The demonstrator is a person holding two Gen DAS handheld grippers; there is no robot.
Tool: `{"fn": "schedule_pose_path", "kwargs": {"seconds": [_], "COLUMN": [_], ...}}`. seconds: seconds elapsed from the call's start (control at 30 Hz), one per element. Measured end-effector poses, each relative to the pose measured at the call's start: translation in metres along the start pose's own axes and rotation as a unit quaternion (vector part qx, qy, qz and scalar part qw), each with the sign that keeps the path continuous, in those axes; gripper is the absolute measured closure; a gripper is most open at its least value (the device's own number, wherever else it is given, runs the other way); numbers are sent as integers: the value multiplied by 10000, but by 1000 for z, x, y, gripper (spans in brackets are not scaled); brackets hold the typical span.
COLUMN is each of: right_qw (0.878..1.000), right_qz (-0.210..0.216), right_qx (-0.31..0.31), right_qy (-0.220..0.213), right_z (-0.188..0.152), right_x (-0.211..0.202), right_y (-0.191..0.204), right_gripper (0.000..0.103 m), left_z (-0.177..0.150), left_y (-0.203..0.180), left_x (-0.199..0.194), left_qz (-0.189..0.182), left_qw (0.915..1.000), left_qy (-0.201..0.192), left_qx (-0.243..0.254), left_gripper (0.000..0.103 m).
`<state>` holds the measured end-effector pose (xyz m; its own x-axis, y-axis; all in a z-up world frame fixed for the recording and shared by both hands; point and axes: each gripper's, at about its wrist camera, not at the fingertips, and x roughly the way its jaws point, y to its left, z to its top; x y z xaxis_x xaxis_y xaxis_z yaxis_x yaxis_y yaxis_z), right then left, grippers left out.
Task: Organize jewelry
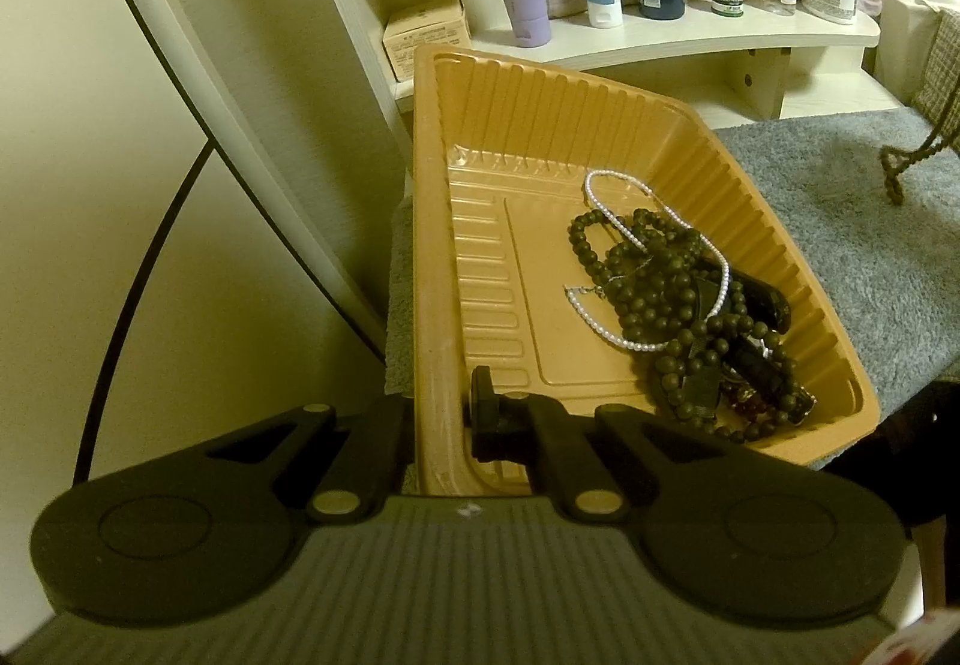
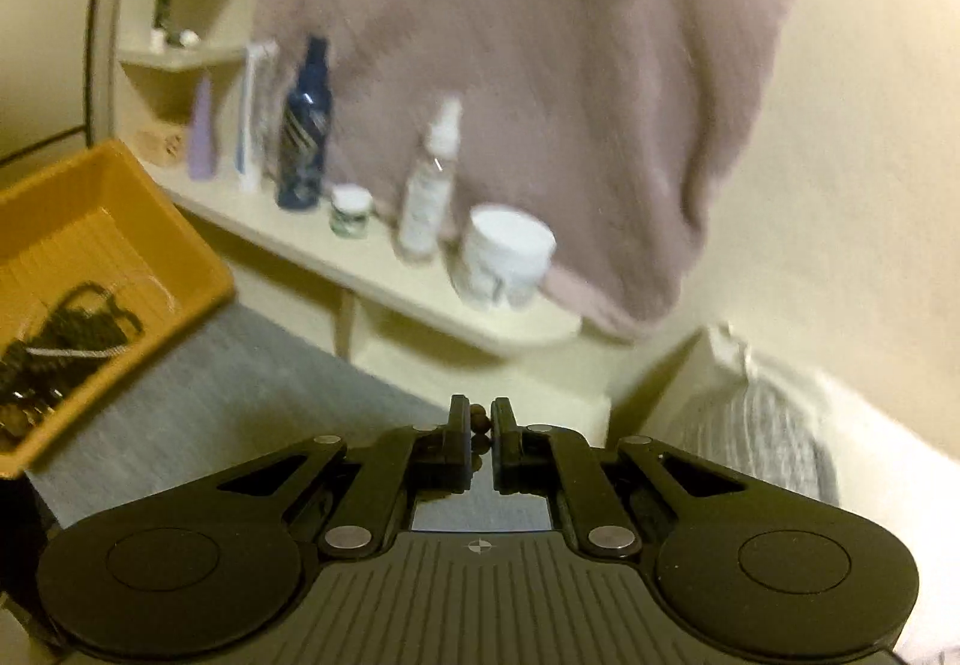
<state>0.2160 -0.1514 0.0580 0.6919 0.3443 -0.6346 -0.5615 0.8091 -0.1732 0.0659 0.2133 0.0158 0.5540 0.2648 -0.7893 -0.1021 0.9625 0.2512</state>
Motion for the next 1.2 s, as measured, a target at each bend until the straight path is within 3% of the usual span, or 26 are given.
{"fn": "schedule_pose_path", "kwargs": {"seconds": [0.37,0.63,1.03,1.2], "right_qw": [9982,9911,9602,9509], "right_qz": [339,926,2172,2490], "right_qx": [-303,-508,-785,-901], "right_qy": [-392,-808,-1571,-1603], "right_z": [36,70,136,153], "right_x": [-27,-43,-60,-41], "right_y": [19,50,129,167], "right_gripper": [97,97,97,97], "left_z": [1,1,1,1], "left_y": [0,1,1,1], "left_x": [-1,-1,0,0], "left_qz": [-22,-40,-73,-79], "left_qw": [10000,10000,9999,9999], "left_qy": [-8,-4,-18,-25], "left_qx": [-12,-33,-69,-72], "left_gripper": [101,101,101,101]}}
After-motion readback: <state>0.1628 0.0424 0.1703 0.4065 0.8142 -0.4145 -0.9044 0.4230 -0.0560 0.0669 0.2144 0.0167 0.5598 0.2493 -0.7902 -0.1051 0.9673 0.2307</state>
